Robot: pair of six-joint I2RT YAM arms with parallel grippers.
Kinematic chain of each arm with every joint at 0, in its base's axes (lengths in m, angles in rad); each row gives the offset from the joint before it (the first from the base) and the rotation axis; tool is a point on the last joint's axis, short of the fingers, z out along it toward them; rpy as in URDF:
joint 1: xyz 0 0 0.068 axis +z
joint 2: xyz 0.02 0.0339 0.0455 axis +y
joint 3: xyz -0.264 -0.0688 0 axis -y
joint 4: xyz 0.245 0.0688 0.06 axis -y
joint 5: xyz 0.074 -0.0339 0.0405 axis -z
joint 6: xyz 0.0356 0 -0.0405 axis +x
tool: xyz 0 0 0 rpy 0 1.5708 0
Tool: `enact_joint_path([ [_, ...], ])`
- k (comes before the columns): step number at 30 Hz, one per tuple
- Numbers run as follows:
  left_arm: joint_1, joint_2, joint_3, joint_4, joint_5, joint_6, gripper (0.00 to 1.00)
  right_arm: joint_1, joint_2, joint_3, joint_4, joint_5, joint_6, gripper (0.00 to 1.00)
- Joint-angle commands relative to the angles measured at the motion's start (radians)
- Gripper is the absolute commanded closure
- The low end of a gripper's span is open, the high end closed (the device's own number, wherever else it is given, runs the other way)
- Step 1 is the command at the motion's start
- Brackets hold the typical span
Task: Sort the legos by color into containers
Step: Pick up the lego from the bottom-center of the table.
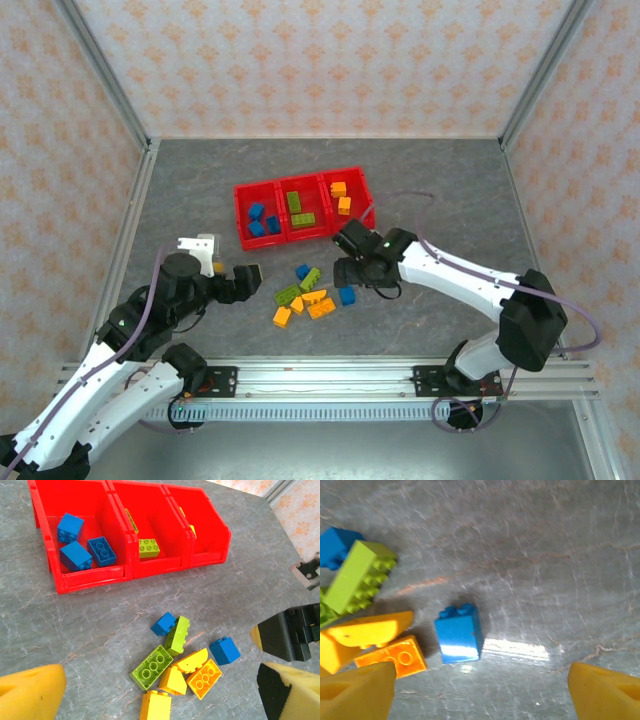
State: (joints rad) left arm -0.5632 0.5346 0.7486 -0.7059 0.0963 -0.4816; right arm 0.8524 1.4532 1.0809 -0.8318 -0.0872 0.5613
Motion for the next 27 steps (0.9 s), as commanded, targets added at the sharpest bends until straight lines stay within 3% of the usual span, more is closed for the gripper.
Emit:
enact_joint_path([
  [1,0.003,-0.001,-0.012,0.021,0.002,-0.001,0.01,0.007,-0.021,-0.024,-0.003,-0.011,0.003,0.14],
  [12,0.003,-0.008,-0.012,0.017,-0.01,-0.005,0.01,0.01,0.085,-0.091,0.13,-0.104,-0.054,0.21],
  [27,0.004,-0.017,-0.011,0.016,-0.024,-0.011,0.01,0.01,0.274,-0.039,0.163,-0.052,-0.079,0.44],
])
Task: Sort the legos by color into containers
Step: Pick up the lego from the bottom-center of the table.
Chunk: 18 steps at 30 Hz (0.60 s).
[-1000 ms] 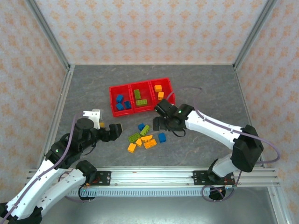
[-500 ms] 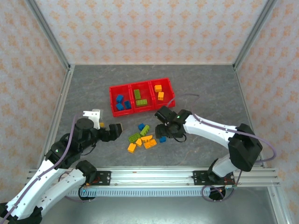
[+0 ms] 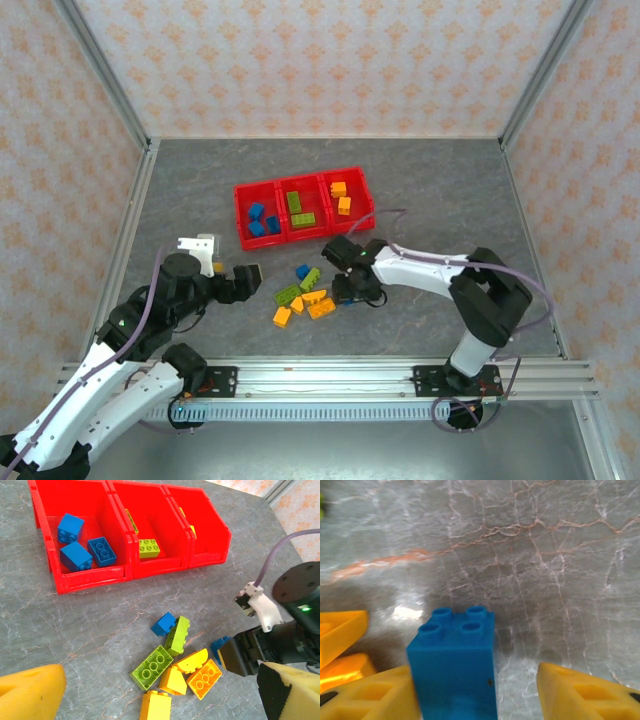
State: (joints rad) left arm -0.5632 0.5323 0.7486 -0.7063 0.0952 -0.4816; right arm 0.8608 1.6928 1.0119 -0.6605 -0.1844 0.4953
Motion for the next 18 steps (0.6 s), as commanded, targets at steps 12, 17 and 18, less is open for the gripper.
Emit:
enact_joint_path([
  [12,0.004,-0.023,-0.011,0.018,-0.037,-0.015,0.01,0.001,0.041,0.135,-0.048,0.153,-0.004,0.65],
  [17,0.009,-0.008,-0.011,0.019,-0.036,-0.013,0.01,0.0,0.033,0.298,-0.028,0.225,-0.028,0.7],
  [18,0.009,-0.005,-0.009,0.019,-0.034,-0.013,0.01,0.0,0.043,0.338,-0.016,0.228,-0.034,0.71],
])
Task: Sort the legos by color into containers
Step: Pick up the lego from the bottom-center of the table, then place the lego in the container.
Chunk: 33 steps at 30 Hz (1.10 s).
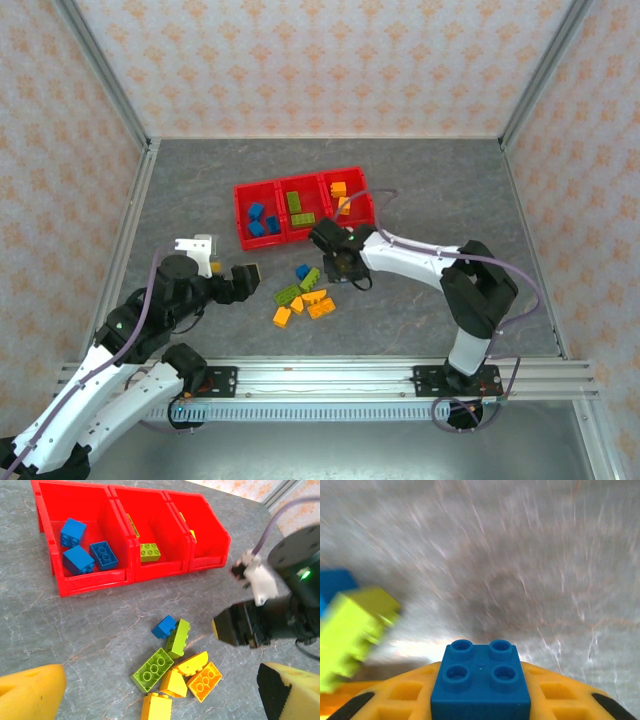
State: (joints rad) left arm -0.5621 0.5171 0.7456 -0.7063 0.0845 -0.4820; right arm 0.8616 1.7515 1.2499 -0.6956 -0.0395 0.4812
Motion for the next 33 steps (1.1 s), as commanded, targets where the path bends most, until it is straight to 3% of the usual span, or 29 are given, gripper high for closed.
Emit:
enact_joint_path([
  [1,0.009,0.013,-0.006,0.019,-0.022,-0.012,0.01,0.0,0.002,0.152,0.034,0.082,-0.028,0.71],
  [9,0.014,-0.001,-0.006,0.014,-0.044,-0.02,0.01,0.001,0.27,0.588,0.14,0.055,-0.066,0.74],
  [17,0.016,-0.028,-0.008,0.016,-0.062,-0.026,0.01,-0.003,0.636,1.041,0.075,-0.048,-0.116,0.74],
  [29,0.022,-0.032,-0.008,0.017,-0.072,-0.029,0.01,-0.006,0.712,1.059,0.154,-0.044,-0.139,0.68],
  [30,0.022,-0.031,-0.008,0.016,-0.072,-0.028,0.01,-0.006,0.711,1.062,0.156,-0.04,-0.142,0.66],
  [33,0.023,-0.031,-0.008,0.019,-0.068,-0.026,0.01,-0.009,0.71,1.08,0.148,-0.072,-0.149,0.43],
])
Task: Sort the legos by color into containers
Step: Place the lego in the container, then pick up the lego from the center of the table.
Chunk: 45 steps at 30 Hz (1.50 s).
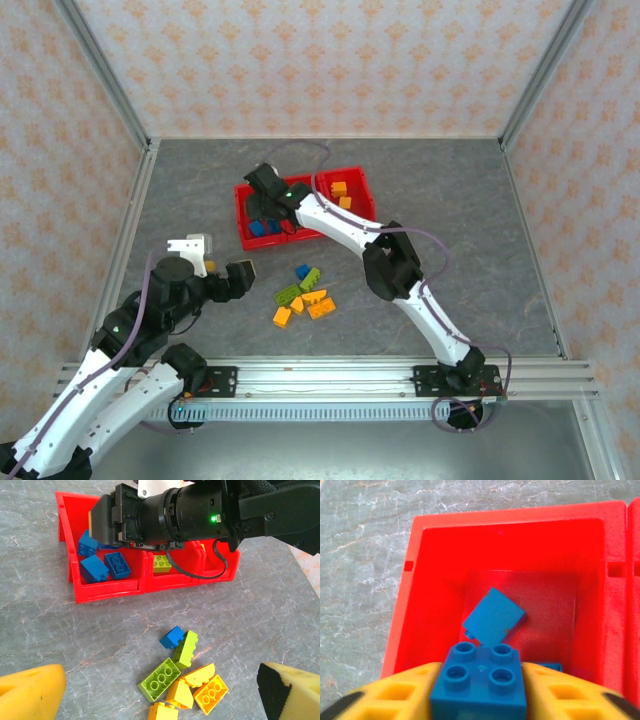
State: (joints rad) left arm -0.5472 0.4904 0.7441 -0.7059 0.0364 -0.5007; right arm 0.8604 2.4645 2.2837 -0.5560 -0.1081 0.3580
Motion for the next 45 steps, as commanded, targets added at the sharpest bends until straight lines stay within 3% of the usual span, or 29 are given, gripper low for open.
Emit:
enact_joint_path([
  [1,0.008,-0.006,-0.007,0.019,-0.018,-0.007,0.01,-0.011,-0.003,0.056,0.003,-0.019,-0.016,0.34],
  [4,0.009,-0.009,-0.008,0.019,-0.012,-0.005,0.01,-0.02,-0.011,0.082,-0.013,-0.053,0.01,0.2],
  [8,0.009,-0.007,-0.008,0.022,-0.009,-0.004,0.01,-0.02,-0.039,0.118,-0.028,-0.074,0.014,0.1],
  [18,0.009,-0.007,-0.009,0.022,-0.003,-0.002,0.01,-0.021,-0.166,0.172,-0.067,-0.077,0.021,0.01],
  [24,0.01,-0.021,-0.01,0.023,0.005,-0.002,0.01,-0.03,-0.283,0.147,-0.184,-0.054,0.003,0.0],
  [28,0.01,-0.013,-0.011,0.025,0.011,-0.001,0.01,-0.03,-0.403,0.003,-0.229,-0.008,-0.052,0.0],
  [36,0.01,-0.014,-0.008,0.022,0.004,-0.002,0.01,-0.028,-0.621,-0.453,-0.207,-0.018,-0.093,0.0],
  [41,0.01,-0.027,-0.01,0.025,0.005,-0.002,0.01,-0.008,-0.688,-0.685,-0.149,-0.07,-0.087,0.03],
  [45,0.01,-0.008,-0.011,0.028,0.022,0.004,0.01,0.019,-0.679,-0.764,-0.146,-0.104,-0.109,0.08],
])
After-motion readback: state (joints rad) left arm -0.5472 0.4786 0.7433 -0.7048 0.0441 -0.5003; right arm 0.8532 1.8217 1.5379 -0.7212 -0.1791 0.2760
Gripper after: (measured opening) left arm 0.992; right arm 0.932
